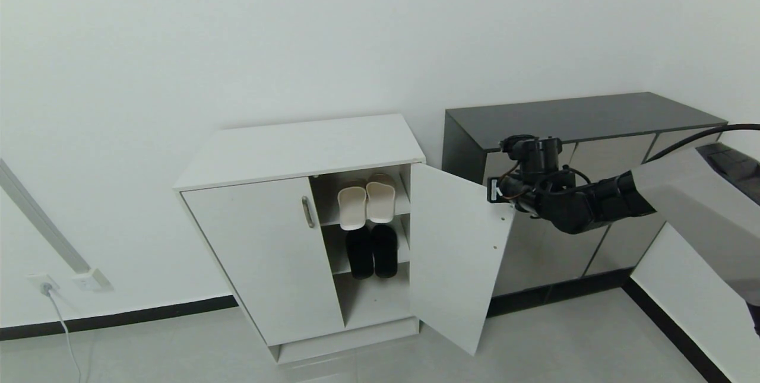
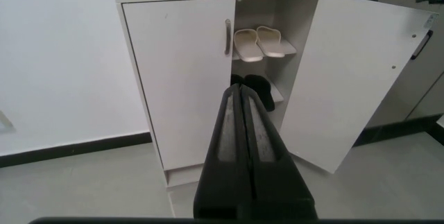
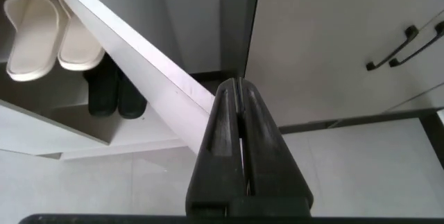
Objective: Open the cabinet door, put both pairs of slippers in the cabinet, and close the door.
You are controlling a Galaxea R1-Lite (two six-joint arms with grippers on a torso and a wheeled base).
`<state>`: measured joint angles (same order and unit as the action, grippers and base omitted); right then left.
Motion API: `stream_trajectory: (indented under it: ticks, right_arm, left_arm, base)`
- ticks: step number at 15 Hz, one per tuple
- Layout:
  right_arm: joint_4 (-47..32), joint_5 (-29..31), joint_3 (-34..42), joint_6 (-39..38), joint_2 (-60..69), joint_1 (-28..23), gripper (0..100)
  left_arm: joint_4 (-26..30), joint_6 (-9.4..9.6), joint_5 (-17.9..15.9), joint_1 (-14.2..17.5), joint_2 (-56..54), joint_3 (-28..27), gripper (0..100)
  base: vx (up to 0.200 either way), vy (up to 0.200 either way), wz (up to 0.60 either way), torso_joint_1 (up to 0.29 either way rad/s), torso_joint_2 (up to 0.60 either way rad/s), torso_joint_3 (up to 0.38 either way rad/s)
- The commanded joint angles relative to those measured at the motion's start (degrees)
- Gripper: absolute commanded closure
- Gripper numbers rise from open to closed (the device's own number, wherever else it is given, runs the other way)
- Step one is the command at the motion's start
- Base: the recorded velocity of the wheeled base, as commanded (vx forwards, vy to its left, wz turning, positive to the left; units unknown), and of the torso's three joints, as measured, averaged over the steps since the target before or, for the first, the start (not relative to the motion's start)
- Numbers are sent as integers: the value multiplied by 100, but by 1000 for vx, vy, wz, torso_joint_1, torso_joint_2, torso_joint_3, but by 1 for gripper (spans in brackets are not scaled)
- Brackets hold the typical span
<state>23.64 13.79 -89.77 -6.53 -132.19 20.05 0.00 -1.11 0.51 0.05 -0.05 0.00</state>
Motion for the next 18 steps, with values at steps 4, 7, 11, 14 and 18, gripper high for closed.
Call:
stream_trajectory:
  ticks: [4,7,11,14,18]
  right_arm:
    - [9,10,-5,12,-114,-1,100]
    - [1,36,12,29,-122,-1,100]
    - [1,45,109,29,-52,60,100]
    - [9,45,513,29,203,350,100]
    - [53,10,1111,-23,616,851,100]
  left_arm:
    - [0,5,2,4,5,0,100]
    - [0,-3,2,4,5,0,100]
    - [0,5,2,4,5,0,100]
    - [0,5,2,4,5,0,100]
    - [0,5,2,4,5,0,100]
  base:
    - [0,0,0,0,0,0]
    - [0,0,0,0,0,0]
    - [0,0,0,0,0,0]
    - [0,0,0,0,0,0]
    - [0,0,0,0,0,0]
